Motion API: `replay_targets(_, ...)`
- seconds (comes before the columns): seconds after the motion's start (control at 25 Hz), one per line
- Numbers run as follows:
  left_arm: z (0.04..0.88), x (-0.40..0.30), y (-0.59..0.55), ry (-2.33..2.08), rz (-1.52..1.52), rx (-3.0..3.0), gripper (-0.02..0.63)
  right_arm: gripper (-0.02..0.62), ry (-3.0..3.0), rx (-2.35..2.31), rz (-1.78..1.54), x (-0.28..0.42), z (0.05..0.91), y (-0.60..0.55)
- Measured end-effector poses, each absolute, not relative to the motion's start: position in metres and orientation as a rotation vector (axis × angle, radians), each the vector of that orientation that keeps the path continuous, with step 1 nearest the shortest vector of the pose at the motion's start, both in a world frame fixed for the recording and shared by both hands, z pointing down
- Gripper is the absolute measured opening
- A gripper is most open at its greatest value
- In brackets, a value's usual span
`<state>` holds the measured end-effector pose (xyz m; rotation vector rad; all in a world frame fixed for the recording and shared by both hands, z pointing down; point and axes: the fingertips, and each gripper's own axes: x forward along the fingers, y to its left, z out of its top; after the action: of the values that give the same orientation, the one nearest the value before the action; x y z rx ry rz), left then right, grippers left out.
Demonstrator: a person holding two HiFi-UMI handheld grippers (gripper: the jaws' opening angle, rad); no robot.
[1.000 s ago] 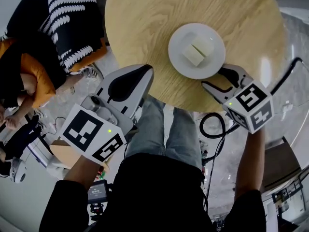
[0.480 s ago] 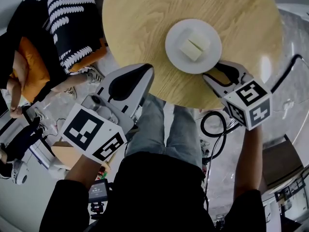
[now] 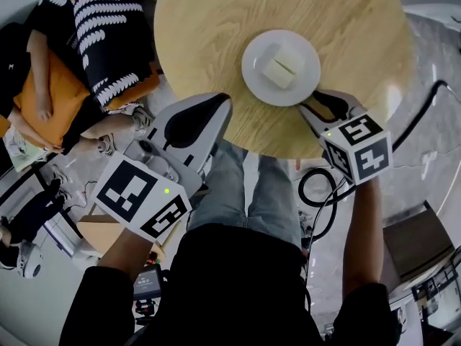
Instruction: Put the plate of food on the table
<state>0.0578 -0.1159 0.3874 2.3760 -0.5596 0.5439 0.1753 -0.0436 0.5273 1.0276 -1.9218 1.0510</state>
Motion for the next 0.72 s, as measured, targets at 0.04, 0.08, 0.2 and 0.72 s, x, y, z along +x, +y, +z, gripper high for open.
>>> replay_targets(0.04,0.387,0.059,-0.116,-0.562,0.540,2.377,0.011,0.161,-1.917,1.032,1.054,0.176,0.529,-0.043)
replay_targets(0.08,0.386,0.060,-0.117,-0.563,0.537,2.379,0.011,0.161,-1.913,1.036,1.055,0.176,0.531,-0.044)
replay_targets(0.2,0.381,0.060,-0.120,-0.566,0.534,2.388,0.012,0.147,-1.899,1.057,1.048,0.177,0.531,-0.046)
replay_targets(0.72,0.349,0.059,-0.128,-0.582,0.489,2.448,0.011,0.069,-1.803,1.139,1.011,0.186,0.538,-0.037)
